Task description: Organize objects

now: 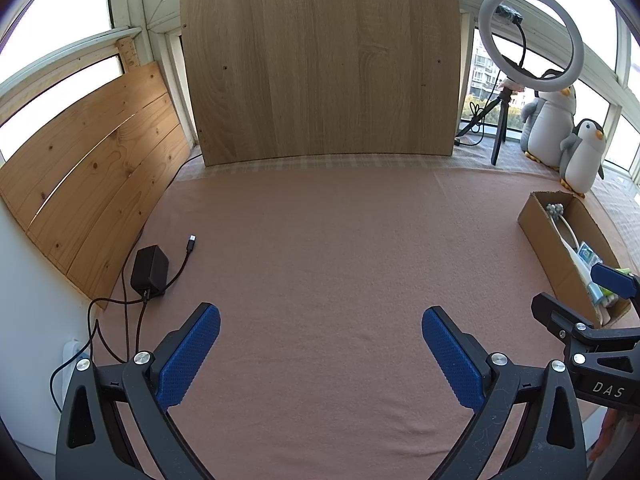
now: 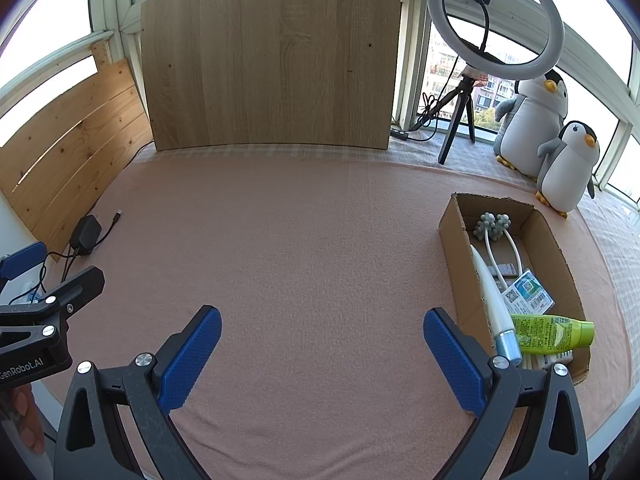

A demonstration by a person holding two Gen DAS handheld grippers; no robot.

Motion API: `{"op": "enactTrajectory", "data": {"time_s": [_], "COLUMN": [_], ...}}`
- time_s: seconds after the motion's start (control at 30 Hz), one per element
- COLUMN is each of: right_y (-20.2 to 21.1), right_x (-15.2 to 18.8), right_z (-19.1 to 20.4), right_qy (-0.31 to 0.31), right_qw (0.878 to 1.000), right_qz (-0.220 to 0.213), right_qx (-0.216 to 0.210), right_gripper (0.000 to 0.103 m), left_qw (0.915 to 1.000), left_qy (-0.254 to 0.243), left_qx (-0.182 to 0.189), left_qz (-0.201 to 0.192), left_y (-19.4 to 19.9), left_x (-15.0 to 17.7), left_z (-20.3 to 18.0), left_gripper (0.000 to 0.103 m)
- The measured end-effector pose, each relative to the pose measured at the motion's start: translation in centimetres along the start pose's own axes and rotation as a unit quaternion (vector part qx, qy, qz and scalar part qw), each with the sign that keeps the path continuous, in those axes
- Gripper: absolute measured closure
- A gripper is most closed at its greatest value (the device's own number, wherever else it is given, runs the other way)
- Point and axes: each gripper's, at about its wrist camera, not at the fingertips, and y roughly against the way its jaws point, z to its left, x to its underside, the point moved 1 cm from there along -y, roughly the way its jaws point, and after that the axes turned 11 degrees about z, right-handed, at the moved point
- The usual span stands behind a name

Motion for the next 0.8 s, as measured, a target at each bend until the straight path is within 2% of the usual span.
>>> {"op": "enactTrajectory", "data": {"time_s": [0.8], "right_y": [-0.08], "right_x": [-0.03], "right_z": [-0.08], "right_qy": [-0.001], "right_qw": [1.000], "right_qz": [0.000], "right_qx": [0.000], "right_gripper": [0.003], "left_qw": [1.0000], "left_qy": [0.000], "left_qx": [0.000], "left_qz": [0.001], "left_y": [-0.19], "left_x": [0.02], "left_z": [0.15], "left_gripper": [0.001]}}
